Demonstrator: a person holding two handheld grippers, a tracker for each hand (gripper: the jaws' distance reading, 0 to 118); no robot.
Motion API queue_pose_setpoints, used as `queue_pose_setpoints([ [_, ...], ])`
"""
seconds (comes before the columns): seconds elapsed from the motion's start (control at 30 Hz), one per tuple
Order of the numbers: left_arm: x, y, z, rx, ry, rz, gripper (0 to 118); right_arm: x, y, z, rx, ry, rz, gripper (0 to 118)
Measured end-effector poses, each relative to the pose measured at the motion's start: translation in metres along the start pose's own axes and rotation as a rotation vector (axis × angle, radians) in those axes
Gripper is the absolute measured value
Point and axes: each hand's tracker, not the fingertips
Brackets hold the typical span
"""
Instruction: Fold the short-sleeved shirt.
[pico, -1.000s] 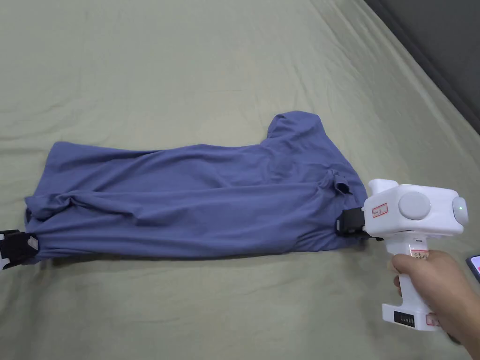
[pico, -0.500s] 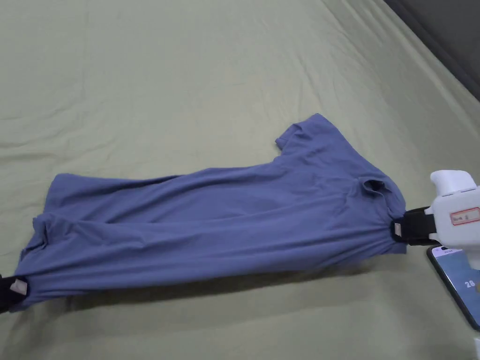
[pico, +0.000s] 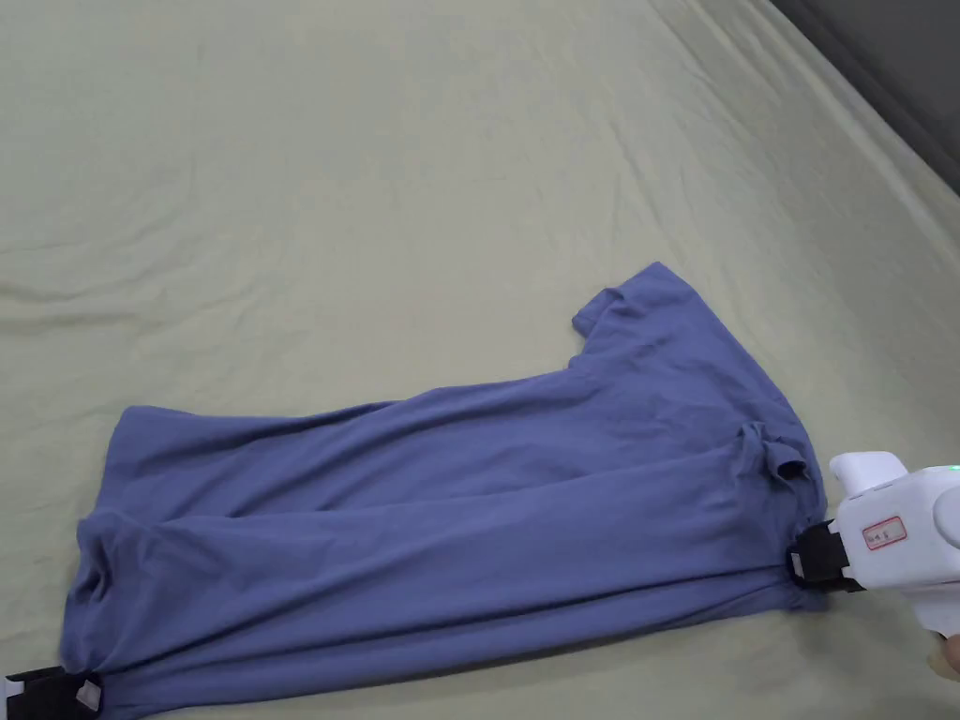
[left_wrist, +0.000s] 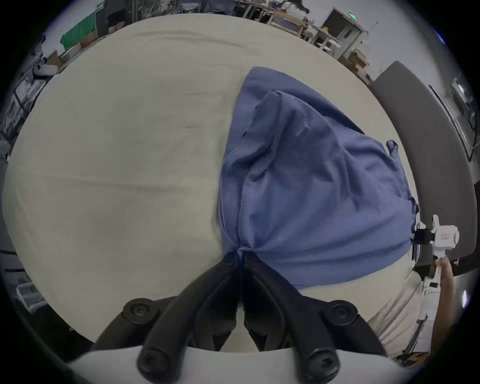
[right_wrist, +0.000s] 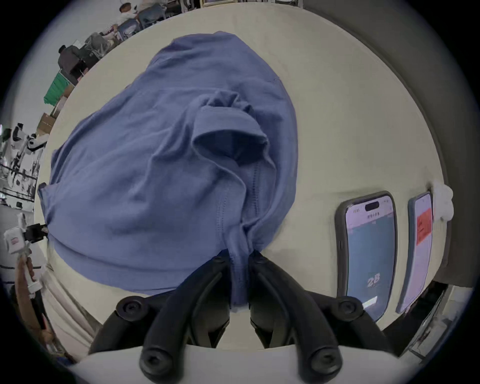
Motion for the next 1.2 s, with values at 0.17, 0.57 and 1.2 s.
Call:
queue_pose_setpoints([
  [0.17, 0.019, 0.005, 0.039, 0.118, 0.006, -0.034, 118, 0.004, 0.002, 0.054, 0.206, -0.005, -0.126, 114],
  [0.57, 0.076, 0.004, 0.072, 0.311, -0.094, 0.02, 0, -0.088, 0.0, 0.119, 0.465, 0.015, -0.011, 3],
  [1.2, 0.064, 0.187, -0.071, 0.102, 0.221, -0.238, 89, -0.094, -0.006, 0.075, 0.32, 0.104, 0.01, 3],
])
